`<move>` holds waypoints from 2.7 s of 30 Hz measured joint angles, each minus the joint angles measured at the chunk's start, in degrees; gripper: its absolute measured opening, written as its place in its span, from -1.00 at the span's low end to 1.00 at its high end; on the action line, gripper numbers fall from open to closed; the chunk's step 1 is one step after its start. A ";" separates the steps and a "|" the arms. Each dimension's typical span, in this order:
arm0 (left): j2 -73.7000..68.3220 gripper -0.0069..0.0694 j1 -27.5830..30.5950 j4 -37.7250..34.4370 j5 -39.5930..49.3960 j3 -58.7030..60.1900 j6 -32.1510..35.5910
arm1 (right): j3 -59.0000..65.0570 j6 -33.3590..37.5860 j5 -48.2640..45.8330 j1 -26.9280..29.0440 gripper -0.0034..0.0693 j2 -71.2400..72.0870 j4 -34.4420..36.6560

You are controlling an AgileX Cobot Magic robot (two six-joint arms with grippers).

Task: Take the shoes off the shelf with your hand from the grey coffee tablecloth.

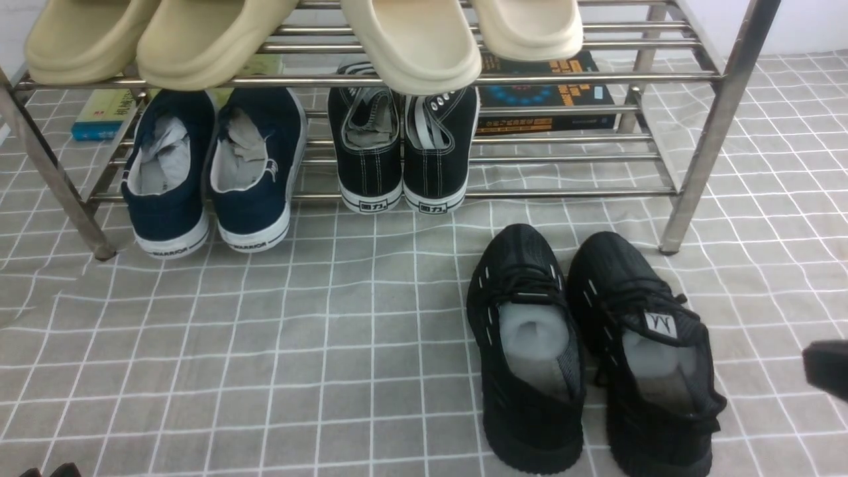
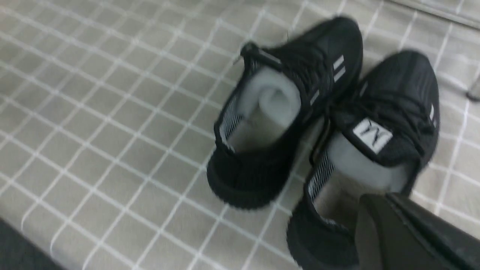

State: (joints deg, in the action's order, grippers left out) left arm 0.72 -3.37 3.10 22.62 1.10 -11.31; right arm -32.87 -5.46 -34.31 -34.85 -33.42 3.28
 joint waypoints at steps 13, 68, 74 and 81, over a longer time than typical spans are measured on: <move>0.00 -0.19 0.00 0.05 0.00 0.00 0.00 | 7.41 0.18 10.86 0.00 -0.93 3.65 0.06; 0.00 -0.19 0.00 0.44 0.00 0.00 0.00 | 33.70 8.77 12.05 31.51 -0.81 33.96 -0.37; 0.00 -0.19 0.00 0.44 0.00 0.00 0.00 | 33.70 8.77 12.05 30.05 -0.79 33.96 -0.56; 0.00 -0.19 0.00 0.44 0.00 0.00 0.00 | 33.70 8.77 12.05 30.06 -0.79 33.96 -0.56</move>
State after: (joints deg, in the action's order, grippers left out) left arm 0.72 -3.37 3.54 22.62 1.10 -11.31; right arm 0.83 3.31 -22.26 -4.79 0.55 2.72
